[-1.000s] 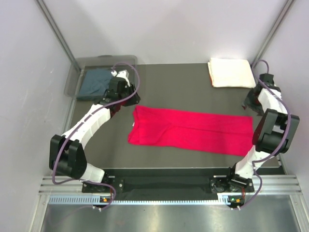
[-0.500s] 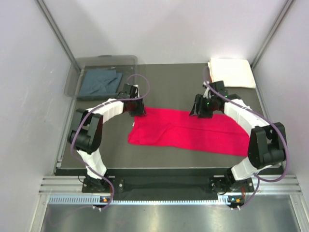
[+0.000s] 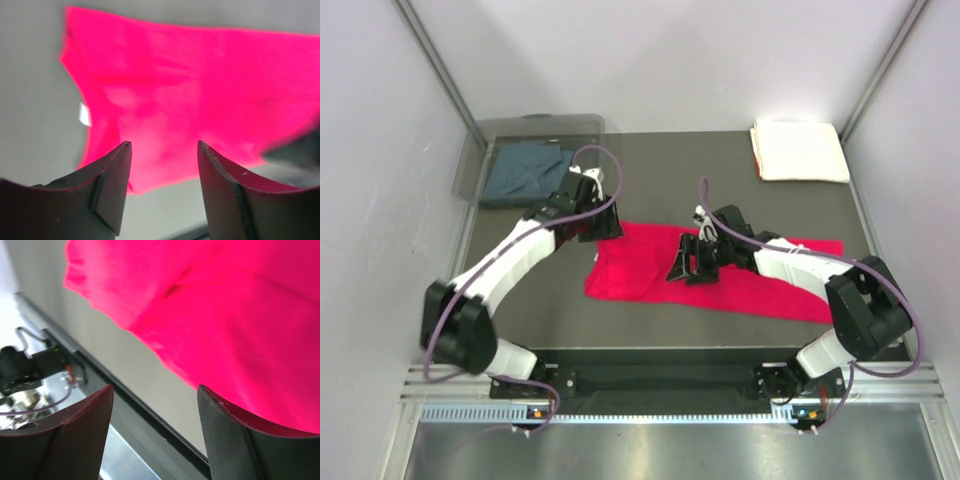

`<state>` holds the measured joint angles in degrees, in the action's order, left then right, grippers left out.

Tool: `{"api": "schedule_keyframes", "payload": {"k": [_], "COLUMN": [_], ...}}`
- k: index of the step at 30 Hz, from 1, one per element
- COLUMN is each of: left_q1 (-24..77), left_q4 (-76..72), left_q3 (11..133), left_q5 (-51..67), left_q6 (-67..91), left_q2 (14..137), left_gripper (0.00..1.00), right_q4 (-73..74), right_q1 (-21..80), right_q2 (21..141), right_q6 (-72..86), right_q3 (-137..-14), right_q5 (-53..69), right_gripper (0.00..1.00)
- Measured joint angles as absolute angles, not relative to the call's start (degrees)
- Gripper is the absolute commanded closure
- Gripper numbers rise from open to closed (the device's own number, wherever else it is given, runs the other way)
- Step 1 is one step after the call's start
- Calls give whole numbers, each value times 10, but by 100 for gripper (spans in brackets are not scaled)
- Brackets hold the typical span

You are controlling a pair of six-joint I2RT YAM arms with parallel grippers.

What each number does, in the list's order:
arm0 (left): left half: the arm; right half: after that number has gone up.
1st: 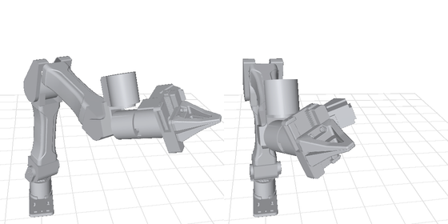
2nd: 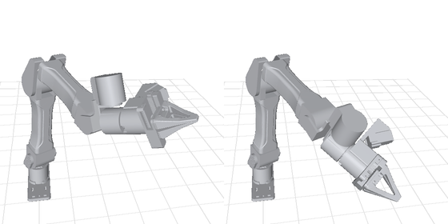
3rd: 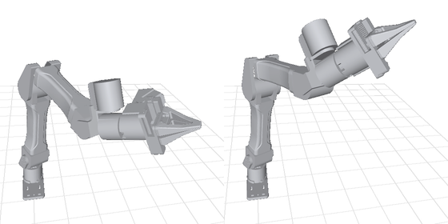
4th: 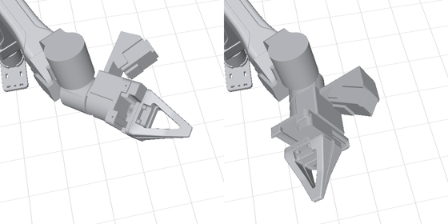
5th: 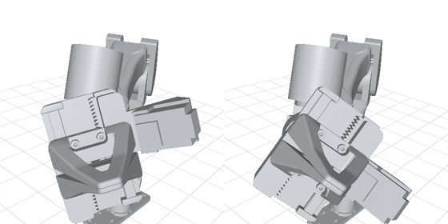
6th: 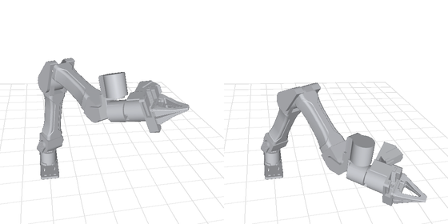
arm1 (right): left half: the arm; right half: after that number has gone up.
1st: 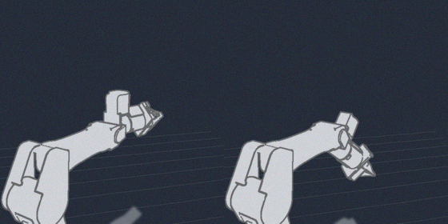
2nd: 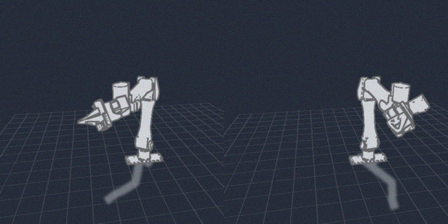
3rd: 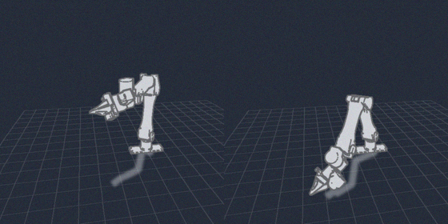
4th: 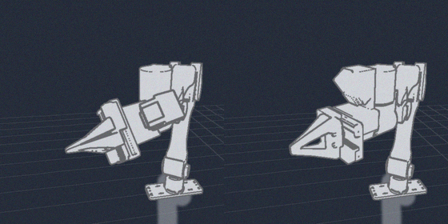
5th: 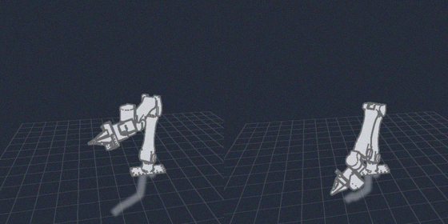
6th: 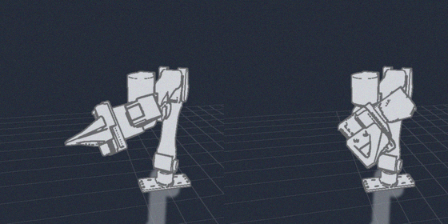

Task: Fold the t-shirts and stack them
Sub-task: Fold the tshirt

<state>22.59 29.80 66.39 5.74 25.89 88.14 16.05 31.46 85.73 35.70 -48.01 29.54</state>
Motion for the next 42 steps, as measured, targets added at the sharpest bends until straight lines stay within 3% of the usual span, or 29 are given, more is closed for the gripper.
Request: {"api": "schedule_keyframes", "payload": {"k": [3,7,15,20,42], "left_q1": [254,257,251,244,241], "left_q4": [308,316,343,334,290], "left_q3": [619,534,483,483,455], "left_q5": [71,89,87,88,141], "left_q6": [280,303,316,316,338], "left_q2": [769,701,749,797,865], "left_gripper": [52,57,54,65,66], "right_q4": [93,18,-26,-24,-26], "right_q1": [330,341,343,343,343], "right_q2": [874,909,895,867,867], "right_q6": [389,430,452,453,453], "right_q3": [-468,-464,-430,-399,-393], "right_q5": [314,333,342,342,342], "right_gripper": [32,34,36,37,39]}}
